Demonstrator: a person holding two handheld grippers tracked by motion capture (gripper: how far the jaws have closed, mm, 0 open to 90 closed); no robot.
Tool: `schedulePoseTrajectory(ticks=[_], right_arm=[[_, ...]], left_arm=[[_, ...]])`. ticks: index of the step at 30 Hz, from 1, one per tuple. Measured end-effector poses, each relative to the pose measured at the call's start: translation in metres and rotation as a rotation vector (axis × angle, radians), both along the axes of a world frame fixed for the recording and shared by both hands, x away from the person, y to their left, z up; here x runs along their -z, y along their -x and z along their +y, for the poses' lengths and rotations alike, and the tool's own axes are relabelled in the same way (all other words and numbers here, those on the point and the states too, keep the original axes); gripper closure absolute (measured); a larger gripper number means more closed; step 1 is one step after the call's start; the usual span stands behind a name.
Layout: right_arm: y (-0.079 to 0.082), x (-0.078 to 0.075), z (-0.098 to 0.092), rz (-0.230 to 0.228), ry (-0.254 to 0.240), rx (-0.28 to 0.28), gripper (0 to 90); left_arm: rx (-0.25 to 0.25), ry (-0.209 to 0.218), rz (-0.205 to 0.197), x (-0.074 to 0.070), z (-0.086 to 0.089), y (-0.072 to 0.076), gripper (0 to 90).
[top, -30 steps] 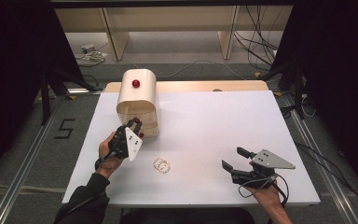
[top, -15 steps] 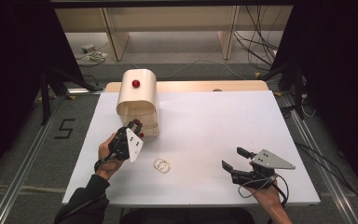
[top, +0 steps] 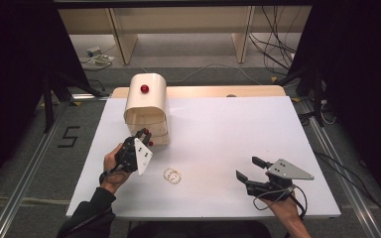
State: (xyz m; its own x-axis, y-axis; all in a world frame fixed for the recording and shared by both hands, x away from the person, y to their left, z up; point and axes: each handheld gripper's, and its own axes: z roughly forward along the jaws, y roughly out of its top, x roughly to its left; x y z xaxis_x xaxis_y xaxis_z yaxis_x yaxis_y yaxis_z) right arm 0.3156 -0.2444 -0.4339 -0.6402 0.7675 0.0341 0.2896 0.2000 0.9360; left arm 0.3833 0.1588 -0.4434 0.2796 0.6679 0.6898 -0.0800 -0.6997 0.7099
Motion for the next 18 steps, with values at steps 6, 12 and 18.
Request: schedulePoseTrajectory(ticks=[6, 12, 18], right_arm=[[0.0000, -0.0001, -0.0002, 0.002, 0.002, 0.001, 25.9], [0.0000, 0.0000, 0.0001, 0.001, 0.002, -0.001, 25.9], [-0.0001, 0.0001, 0.0000, 0.002, 0.002, -0.001, 25.9]], left_arm=[[0.002, -0.008, 0.005, -0.0006, -0.0006, 0.0040, 72.8], [0.002, -0.012, 0.004, -0.0009, -0.0010, 0.0068, 72.8], [0.004, -0.020, 0.007, -0.0016, -0.0007, 0.0087, 72.8]])
